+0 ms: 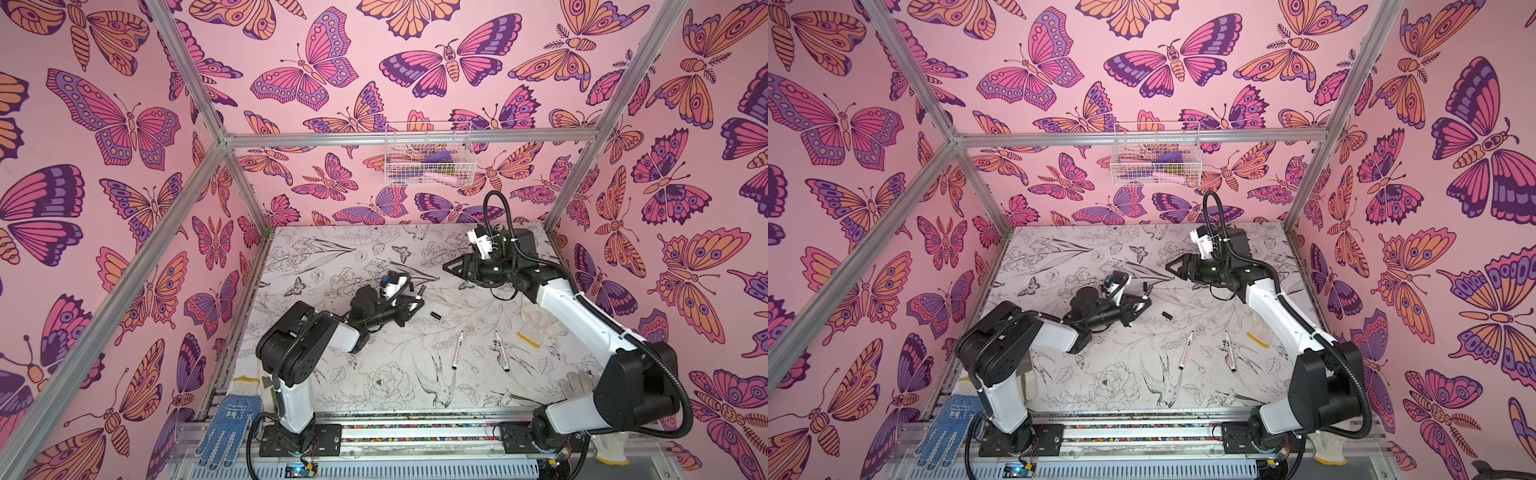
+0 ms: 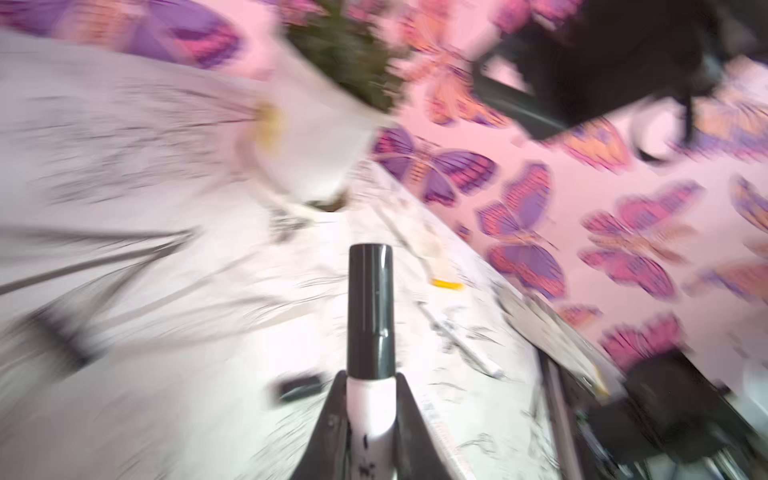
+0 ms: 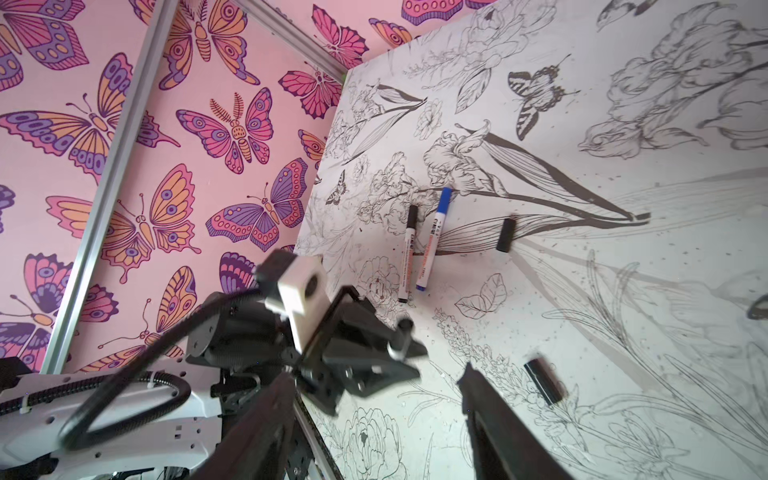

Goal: Insert the pens into the pen caps
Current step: 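Carry the capped marker toward the table with the left gripper while the right gripper withdraws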

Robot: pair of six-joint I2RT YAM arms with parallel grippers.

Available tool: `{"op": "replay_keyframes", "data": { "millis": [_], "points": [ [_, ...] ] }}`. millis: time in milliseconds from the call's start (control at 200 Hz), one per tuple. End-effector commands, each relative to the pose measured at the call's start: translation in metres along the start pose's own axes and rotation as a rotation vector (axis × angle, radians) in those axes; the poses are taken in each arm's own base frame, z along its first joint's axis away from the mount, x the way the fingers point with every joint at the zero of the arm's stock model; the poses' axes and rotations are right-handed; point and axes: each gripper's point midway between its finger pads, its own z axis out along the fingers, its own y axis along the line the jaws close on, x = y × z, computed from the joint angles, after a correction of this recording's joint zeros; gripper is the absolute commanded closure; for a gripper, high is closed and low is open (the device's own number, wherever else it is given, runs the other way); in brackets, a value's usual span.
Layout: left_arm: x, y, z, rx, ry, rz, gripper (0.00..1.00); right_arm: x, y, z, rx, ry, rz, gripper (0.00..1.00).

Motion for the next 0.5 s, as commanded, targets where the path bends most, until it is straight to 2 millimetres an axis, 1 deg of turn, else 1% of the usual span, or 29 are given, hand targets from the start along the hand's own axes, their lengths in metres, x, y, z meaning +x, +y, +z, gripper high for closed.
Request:
{"op": "replay_keyframes", "data": {
  "millis": [0, 20, 35, 65, 130, 155, 170, 185, 220, 245, 260, 361, 411, 496],
  "points": [
    [-0.054, 0.026, -0.047, -0.189, -0.215, 0.0, 1.0, 0.008, -0.006, -0.007, 0.034, -0.001, -0.005, 0.35],
    [-0.052, 0.032, -0.053, -0.23, -0.207, -0.001, 1.0, 0.011, -0.007, -0.007, 0.035, 0.004, 0.0, 0.35],
    [-0.049, 0.04, -0.058, -0.275, -0.194, -0.009, 1.0, 0.012, -0.008, -0.007, 0.034, 0.007, 0.003, 0.35],
    [-0.05, 0.049, -0.067, -0.346, -0.184, -0.01, 1.0, 0.014, -0.009, -0.006, 0.033, 0.011, 0.007, 0.36],
    [-0.038, 0.073, -0.083, -0.526, -0.109, -0.029, 1.0, 0.019, -0.01, -0.005, 0.03, 0.02, 0.019, 0.36],
    [-0.031, 0.085, -0.089, -0.605, -0.067, -0.05, 1.0, 0.019, -0.01, -0.005, 0.028, 0.022, 0.023, 0.37],
    [-0.032, 0.089, -0.092, -0.639, -0.059, -0.059, 1.0, 0.02, -0.01, -0.006, 0.029, 0.021, 0.026, 0.37],
    [-0.026, 0.096, -0.096, -0.682, -0.026, -0.081, 1.0, 0.02, -0.01, -0.005, 0.028, 0.021, 0.026, 0.37],
    [-0.021, 0.107, -0.102, -0.754, 0.026, -0.114, 1.0, 0.02, -0.009, -0.005, 0.023, 0.019, 0.027, 0.37],
    [-0.02, 0.112, -0.104, -0.787, 0.047, -0.124, 1.0, 0.02, -0.009, -0.006, 0.022, 0.016, 0.029, 0.38],
    [-0.016, 0.116, -0.105, -0.807, 0.067, -0.132, 1.0, 0.02, -0.01, -0.006, 0.023, 0.014, 0.03, 0.38],
    [-0.005, 0.135, -0.104, -0.875, 0.128, -0.154, 1.0, 0.02, -0.009, -0.005, 0.021, 0.017, 0.031, 0.39],
    [-0.003, 0.144, -0.106, -0.911, 0.119, -0.18, 1.0, 0.021, -0.008, -0.006, 0.018, 0.02, 0.029, 0.39],
    [-0.005, 0.151, -0.103, -0.928, 0.112, -0.186, 1.0, 0.024, -0.01, -0.006, 0.026, 0.031, 0.031, 0.4]
  ]
}}
